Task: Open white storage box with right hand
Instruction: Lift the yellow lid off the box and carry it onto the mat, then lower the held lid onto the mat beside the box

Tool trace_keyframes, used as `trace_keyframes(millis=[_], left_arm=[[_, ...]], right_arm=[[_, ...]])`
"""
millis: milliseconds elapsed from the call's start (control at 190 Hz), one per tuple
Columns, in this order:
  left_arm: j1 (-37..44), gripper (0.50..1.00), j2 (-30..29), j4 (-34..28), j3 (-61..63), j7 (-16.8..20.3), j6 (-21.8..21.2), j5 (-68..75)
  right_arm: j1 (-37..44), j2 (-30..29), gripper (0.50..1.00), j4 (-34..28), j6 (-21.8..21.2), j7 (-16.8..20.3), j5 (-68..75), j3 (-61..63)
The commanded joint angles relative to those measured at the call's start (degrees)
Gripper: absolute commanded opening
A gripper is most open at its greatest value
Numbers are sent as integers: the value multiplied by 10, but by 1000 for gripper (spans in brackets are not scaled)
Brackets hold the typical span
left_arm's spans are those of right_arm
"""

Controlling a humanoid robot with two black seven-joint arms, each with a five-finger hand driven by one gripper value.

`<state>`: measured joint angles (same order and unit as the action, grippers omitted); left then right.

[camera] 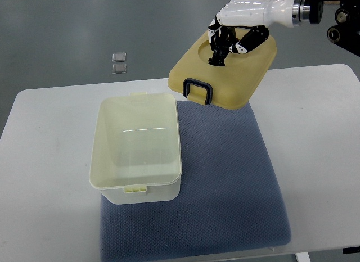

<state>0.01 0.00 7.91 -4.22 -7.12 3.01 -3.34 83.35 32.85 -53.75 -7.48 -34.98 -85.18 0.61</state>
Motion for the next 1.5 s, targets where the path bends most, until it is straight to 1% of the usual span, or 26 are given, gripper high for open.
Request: trace_keyframes(millis=[0,337,547,821,1010,1325,1336,1346,1357,1362,1373,1378,1383,1389,1394,1399,1404,1410,1415,1420,1425,1431,1436,1441,1462,1494], left_arm=[[0,1000,0,0,0,0,0,0],[0,1000,0,0,0,0,0,0],[0,1000,0,0,0,0,0,0],[0,1000,0,0,0,0,1,0],[0,1000,0,0,0,0,0,0],[0,1000,0,0,0,0,1,0],[0,1000,0,0,0,0,0,0],[0,1000,0,0,0,0,0,0],[0,1000,0,0,0,0,1,0],[0,1000,0,0,0,0,1,0],[0,1000,0,0,0,0,0,0],[0,1000,0,0,0,0,1,0],[0,1000,0,0,0,0,1,0],[0,1000,0,0,0,0,0,0],[0,1000,0,0,0,0,0,0],[0,1000,0,0,0,0,0,0],[0,1000,0,0,0,0,0,0],[0,1000,0,0,0,0,0,0],[0,1000,0,0,0,0,0,0],[0,1000,0,0,0,0,0,0],[0,1000,0,0,0,0,0,0],[0,1000,0,0,0,0,1,0],[0,1000,0,0,0,0,1,0],[0,1000,0,0,0,0,0,0],[0,1000,0,0,0,0,0,0],[0,1000,0,0,0,0,0,0]], right_arm=[[-28,8,500,3,19,0,-1,-1],[-97,20,500,15,63,0,-2,-7],[-137,13,500,14,88,0,-2,-7],[-172,-27,500,13,91,0,-7,-7],[-187,-30,500,13,93,0,-7,-7],[-216,-38,500,14,121,0,-7,-7],[-216,-42,533,14,121,0,-6,-7],[-216,-42,533,14,121,0,-6,-7],[-216,-45,564,13,121,0,-6,-7],[-216,-45,564,13,121,0,-6,-7],[-216,-46,582,13,121,0,-6,-6],[-217,-47,602,14,121,0,-6,-6],[-217,-47,603,14,121,0,-6,-6],[-217,-48,629,14,121,0,-6,-6],[-217,-48,629,14,121,0,-6,-6],[-218,-49,660,14,121,0,-5,-6],[-218,-49,660,14,121,0,-5,-6],[-218,-49,702,14,121,0,-5,-5],[-218,-49,703,14,121,0,-5,-5],[-218,-50,749,14,121,0,-4,-5],[-218,-50,750,14,121,0,-4,-5],[-218,-50,792,14,121,0,-3,-5],[-218,-50,793,14,121,0,-3,-5],[-218,-50,823,14,121,0,-3,-5],[-219,-50,852,13,121,0,-2,-5],[-219,-50,860,14,120,0,-1,-5]])
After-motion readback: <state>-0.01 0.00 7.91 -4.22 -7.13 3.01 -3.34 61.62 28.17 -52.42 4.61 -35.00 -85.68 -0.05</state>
